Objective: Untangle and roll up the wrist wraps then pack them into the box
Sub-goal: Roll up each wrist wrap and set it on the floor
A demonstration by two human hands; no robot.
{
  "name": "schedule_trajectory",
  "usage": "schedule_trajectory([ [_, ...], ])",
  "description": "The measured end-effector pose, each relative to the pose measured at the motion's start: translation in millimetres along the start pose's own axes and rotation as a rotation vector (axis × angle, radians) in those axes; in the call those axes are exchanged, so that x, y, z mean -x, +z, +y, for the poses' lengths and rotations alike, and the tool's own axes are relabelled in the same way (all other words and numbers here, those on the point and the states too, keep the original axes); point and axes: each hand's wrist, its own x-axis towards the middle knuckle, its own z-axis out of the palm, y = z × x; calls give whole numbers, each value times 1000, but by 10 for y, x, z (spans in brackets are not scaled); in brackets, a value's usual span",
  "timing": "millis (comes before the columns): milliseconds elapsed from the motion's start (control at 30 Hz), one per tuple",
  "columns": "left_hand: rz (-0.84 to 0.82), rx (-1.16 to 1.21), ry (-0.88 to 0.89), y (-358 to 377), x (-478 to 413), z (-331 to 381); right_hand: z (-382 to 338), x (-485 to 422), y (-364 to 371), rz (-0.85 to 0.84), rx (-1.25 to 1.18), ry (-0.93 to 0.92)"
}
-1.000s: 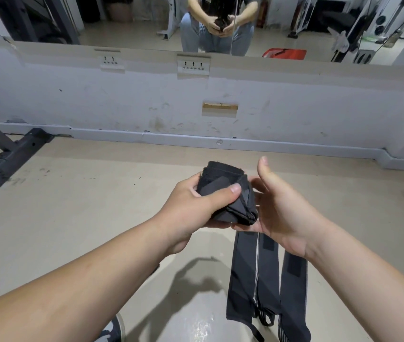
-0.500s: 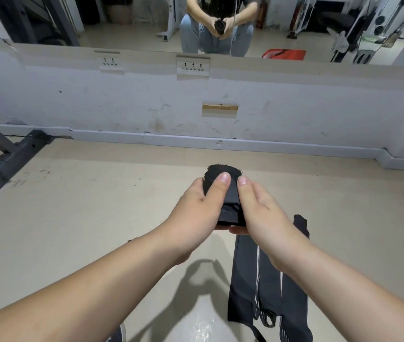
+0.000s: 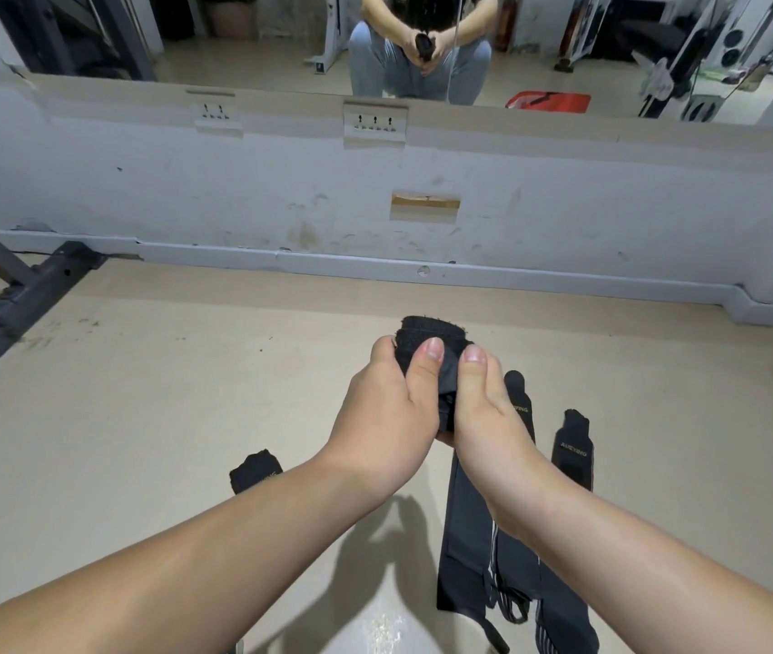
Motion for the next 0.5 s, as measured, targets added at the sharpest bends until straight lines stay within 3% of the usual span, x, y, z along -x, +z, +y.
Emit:
schedule_trajectory([
  [133,-36,69,-58,-39,-66,-81,47,-148,-90,-162,122,35],
  [233,-80,142,-152,-85,-85,-122,30,-211,-200,-119,231,-6],
  [367,-159,196,-257,-167,-86,-153,21,-159,-296,-37,92,167],
  [500,-144,243,-296,-229,-72,-208,-114,-67,-363,-93,-199,273],
])
